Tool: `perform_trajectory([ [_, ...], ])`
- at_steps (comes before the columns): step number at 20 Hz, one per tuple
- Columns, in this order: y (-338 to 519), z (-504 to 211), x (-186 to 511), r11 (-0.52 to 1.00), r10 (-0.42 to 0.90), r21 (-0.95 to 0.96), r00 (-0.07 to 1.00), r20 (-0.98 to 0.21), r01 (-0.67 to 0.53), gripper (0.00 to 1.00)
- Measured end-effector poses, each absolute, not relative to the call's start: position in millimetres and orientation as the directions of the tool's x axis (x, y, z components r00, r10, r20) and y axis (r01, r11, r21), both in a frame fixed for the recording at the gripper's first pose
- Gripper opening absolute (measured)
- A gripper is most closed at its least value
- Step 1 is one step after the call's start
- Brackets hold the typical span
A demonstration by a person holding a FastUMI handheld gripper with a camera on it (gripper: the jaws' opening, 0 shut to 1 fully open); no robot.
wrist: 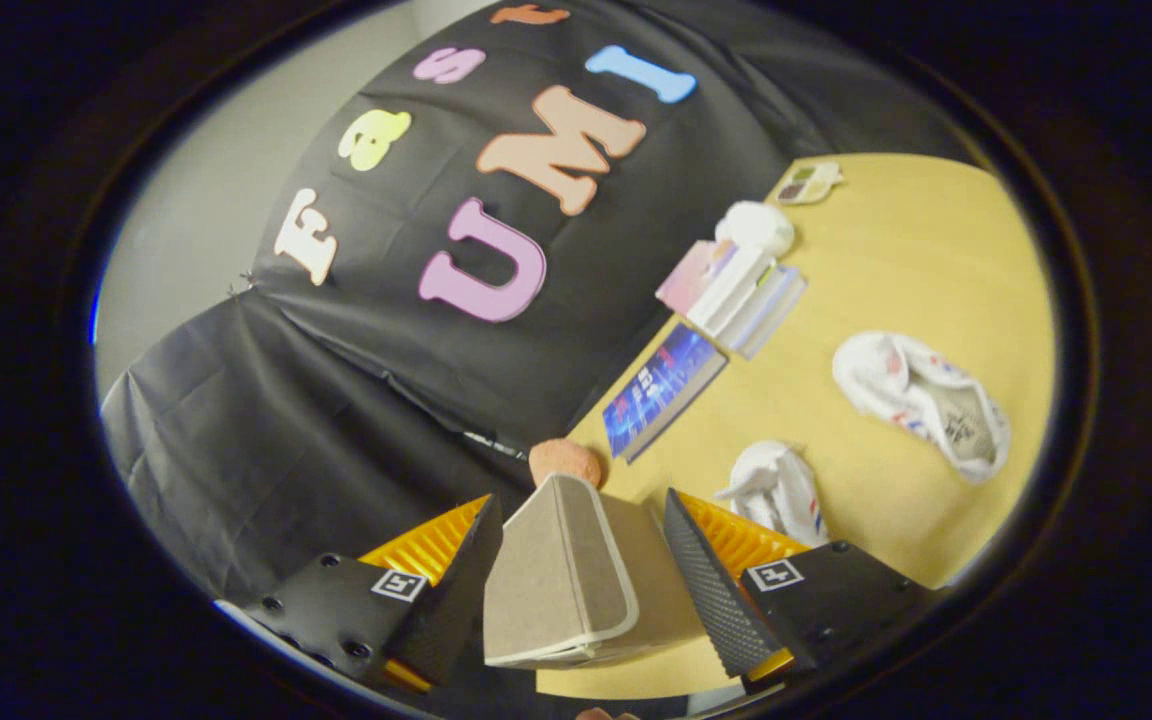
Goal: Open the storage box then place both shoes into the box .Put the left shoe in first, then the right shoe, with the right side of both shoes facing outward in a uniform manner.
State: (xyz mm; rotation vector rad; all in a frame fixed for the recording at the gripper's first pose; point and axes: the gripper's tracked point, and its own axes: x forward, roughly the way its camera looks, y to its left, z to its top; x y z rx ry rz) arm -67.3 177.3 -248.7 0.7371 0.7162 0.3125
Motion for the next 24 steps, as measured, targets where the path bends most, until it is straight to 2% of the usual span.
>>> perform_trajectory([
  [11, 241, -321, -104, 0.564, 0.651, 0.813, 0.527, -0.546, 0.146, 0.99],
  [18, 245, -338, -102, 0.469, 0.678, 0.847, 0.512, -0.527, 0.25, 0.97],
  [24, 245, -352, -109, 0.447, 0.69, 0.844, 0.486, -0.536, 0.296, 0.96],
])
